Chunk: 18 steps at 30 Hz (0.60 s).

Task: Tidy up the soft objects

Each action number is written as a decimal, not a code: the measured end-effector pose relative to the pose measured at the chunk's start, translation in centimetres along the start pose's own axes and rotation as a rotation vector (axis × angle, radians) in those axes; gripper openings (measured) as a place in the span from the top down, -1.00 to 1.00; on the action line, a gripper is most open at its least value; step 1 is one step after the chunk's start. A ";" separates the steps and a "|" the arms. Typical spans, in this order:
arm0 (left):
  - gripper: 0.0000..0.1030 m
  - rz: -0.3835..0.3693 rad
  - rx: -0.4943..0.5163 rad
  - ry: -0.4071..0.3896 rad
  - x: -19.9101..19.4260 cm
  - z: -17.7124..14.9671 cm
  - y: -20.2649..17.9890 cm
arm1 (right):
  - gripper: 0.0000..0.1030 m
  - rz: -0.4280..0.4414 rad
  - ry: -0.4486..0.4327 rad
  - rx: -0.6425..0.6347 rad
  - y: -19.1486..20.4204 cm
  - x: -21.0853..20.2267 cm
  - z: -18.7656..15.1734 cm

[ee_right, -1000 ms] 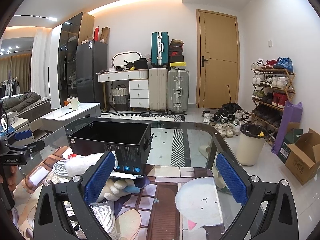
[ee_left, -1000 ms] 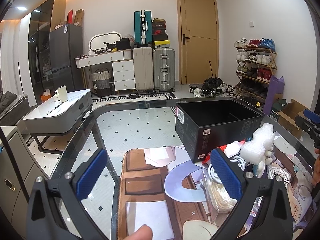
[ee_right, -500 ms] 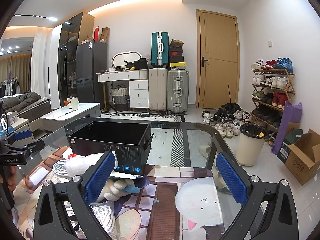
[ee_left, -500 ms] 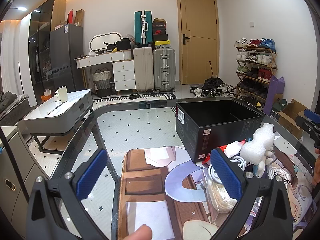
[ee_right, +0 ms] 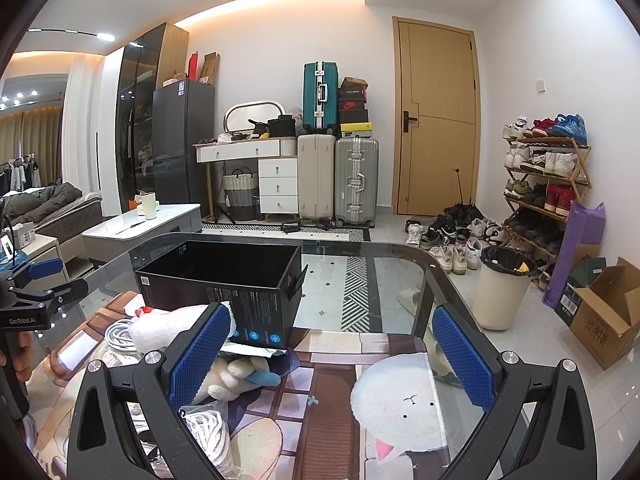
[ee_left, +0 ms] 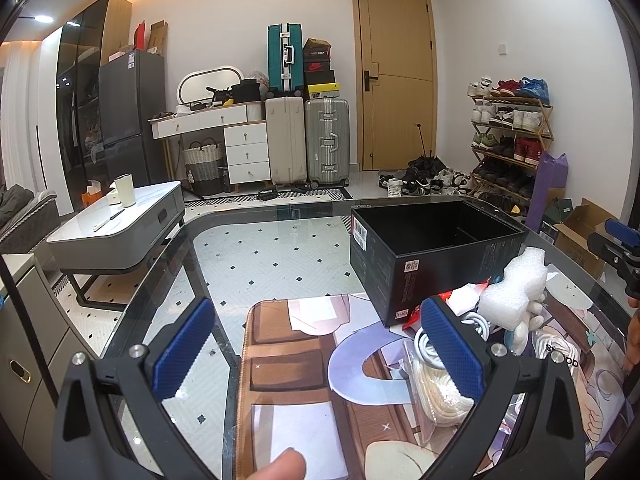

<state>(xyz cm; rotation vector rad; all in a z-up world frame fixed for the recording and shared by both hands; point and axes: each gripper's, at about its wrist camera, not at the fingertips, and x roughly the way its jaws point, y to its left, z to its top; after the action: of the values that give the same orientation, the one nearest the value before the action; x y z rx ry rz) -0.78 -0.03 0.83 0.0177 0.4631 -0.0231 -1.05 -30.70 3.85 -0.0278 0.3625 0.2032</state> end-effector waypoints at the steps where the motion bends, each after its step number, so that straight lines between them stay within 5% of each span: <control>1: -1.00 -0.005 0.002 0.000 0.0 0.0 0.0 | -0.99 0.004 0.003 0.000 0.0 0.0 0.0; 7: -1.00 -0.021 0.019 -0.010 -0.4 0.2 -0.5 | -0.99 0.036 0.024 -0.039 0.6 0.1 -0.1; 18: -1.00 -0.137 0.038 0.090 0.0 0.7 -1.7 | -0.99 0.087 0.095 -0.059 1.4 -0.4 0.8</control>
<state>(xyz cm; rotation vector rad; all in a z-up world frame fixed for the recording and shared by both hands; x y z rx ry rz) -0.54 -1.74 1.50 0.0245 0.5529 -0.1662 -1.43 -29.31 4.78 -0.0797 0.4526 0.2988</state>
